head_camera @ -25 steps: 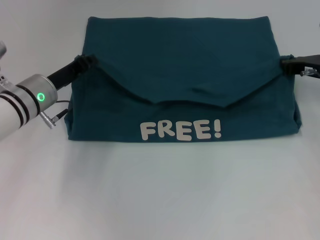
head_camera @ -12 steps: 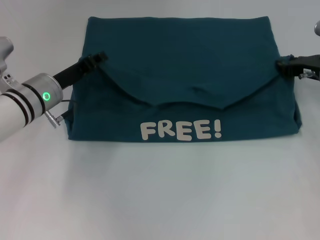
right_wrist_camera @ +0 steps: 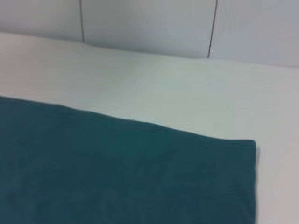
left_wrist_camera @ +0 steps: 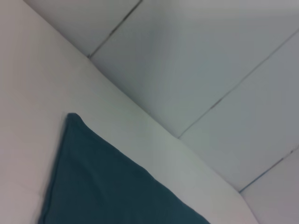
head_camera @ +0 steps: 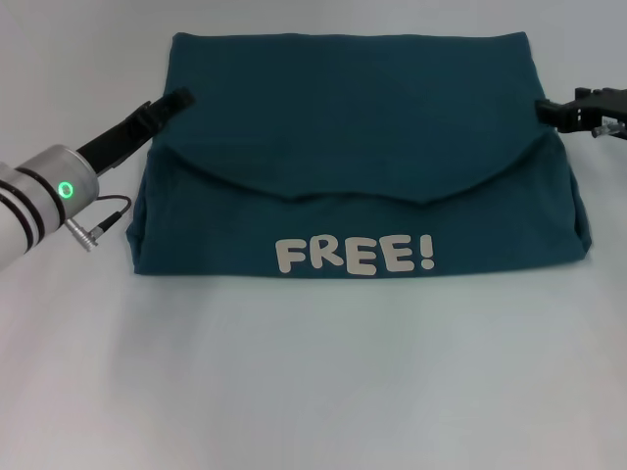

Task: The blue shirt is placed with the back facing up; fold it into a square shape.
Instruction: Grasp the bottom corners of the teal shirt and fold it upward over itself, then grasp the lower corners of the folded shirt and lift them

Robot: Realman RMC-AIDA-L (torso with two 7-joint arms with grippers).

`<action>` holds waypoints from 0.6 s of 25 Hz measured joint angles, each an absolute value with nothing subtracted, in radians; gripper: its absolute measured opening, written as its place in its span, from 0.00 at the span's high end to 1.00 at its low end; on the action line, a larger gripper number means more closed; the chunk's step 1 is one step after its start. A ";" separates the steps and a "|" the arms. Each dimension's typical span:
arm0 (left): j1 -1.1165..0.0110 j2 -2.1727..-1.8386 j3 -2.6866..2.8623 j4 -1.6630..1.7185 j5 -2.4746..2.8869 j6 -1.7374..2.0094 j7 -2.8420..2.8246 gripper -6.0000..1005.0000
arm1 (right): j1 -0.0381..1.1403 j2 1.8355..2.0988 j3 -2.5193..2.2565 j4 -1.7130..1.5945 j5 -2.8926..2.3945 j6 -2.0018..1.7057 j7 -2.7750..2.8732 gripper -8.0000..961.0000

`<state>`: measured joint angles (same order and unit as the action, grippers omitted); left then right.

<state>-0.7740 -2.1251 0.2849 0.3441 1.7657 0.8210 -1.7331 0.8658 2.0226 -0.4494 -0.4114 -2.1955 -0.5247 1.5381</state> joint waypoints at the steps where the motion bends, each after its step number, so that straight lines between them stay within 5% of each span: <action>1: -0.772 -2.125 0.287 0.344 1.763 0.824 -1.734 0.35 | 0.865 2.023 -0.450 -0.412 -2.191 -0.524 1.538 0.44; 5: -0.766 -2.124 0.289 0.344 1.764 0.842 -1.735 0.19 | 0.862 2.018 -0.445 -0.412 -2.185 -0.527 1.543 0.36; 15: -0.673 -2.108 0.430 0.445 1.773 1.032 -1.778 0.17 | 0.789 1.994 -0.448 -0.491 -2.183 -0.781 1.688 0.35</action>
<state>-0.6733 -2.1078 0.4304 0.4451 1.7733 1.0323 -1.7780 0.7887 1.9937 -0.4479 -0.4910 -2.1827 -0.7807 1.6884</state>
